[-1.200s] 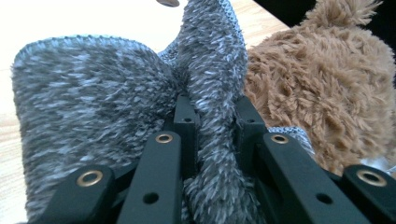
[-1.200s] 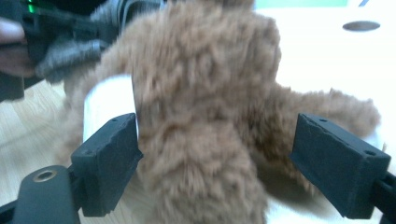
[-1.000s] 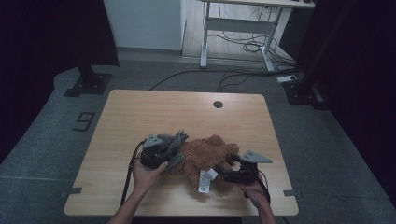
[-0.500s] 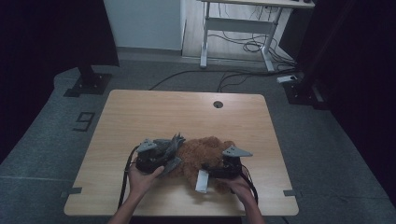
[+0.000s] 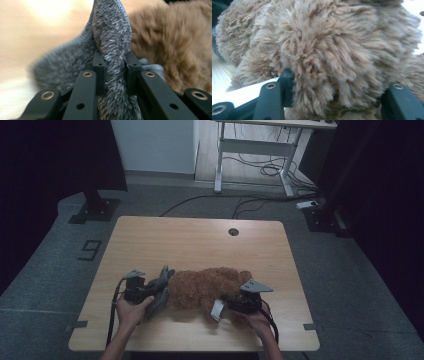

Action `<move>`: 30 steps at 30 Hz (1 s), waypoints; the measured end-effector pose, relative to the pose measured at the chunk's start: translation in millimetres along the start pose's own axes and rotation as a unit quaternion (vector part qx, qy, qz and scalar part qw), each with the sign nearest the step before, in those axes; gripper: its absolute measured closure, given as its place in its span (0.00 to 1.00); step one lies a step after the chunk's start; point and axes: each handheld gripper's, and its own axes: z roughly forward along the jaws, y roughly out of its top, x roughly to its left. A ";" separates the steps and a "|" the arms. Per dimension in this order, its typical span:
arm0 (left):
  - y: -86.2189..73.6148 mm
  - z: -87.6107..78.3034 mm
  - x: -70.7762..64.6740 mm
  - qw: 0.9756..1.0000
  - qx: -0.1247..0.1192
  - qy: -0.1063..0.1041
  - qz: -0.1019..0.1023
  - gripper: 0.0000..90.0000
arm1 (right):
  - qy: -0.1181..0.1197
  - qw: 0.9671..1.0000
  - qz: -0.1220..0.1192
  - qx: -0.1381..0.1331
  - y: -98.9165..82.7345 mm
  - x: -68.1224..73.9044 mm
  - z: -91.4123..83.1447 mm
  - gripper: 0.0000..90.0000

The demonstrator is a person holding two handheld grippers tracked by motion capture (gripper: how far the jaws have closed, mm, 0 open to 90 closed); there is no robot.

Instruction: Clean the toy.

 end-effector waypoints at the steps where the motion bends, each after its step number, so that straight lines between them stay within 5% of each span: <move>1: -1.6 5.2 -0.7 1.000 0.001 -0.006 -0.005 0.83 | 0.000 1.000 -0.001 -0.003 -0.2 0.8 0.6 0.49; 5: 3.1 12.9 -2.1 0.999 -0.009 -0.038 -0.033 0.85 | -0.002 1.000 -0.003 -0.017 1.3 3.8 -0.3 0.56; 8: 7.6 13.1 -3.7 0.998 -0.014 -0.057 -0.033 0.85 | -0.012 0.999 -0.011 -0.040 2.6 6.1 -2.1 0.58; 13: 23.7 7.0 -4.4 0.995 -0.060 -0.069 -0.037 0.85 | -0.028 0.995 -0.059 -0.075 13.4 11.8 -2.1 0.58; 16: 34.2 8.8 -5.8 0.996 -0.071 -0.058 -0.025 0.85 | -0.046 0.990 -0.096 -0.095 21.7 7.8 -0.1 0.55; 20: 25.1 25.1 0.6 0.999 -0.025 -0.033 -0.027 0.84 | -0.050 0.994 -0.087 -0.044 9.8 -5.0 9.9 0.51; 23: 14.7 20.1 6.4 0.997 -0.042 -0.055 -0.046 0.84 | -0.038 0.996 -0.076 -0.033 -4.6 -9.4 8.6 0.51; 28: 21.1 -5.6 -2.9 0.997 -0.064 -0.030 -0.025 0.83 | -0.030 0.996 -0.076 -0.026 -10.9 -10.6 4.9 0.50; 30: 29.5 -17.4 -13.4 0.997 -0.076 -0.020 -0.001 0.83 | -0.031 0.996 -0.077 -0.025 -10.8 -10.1 4.5 0.50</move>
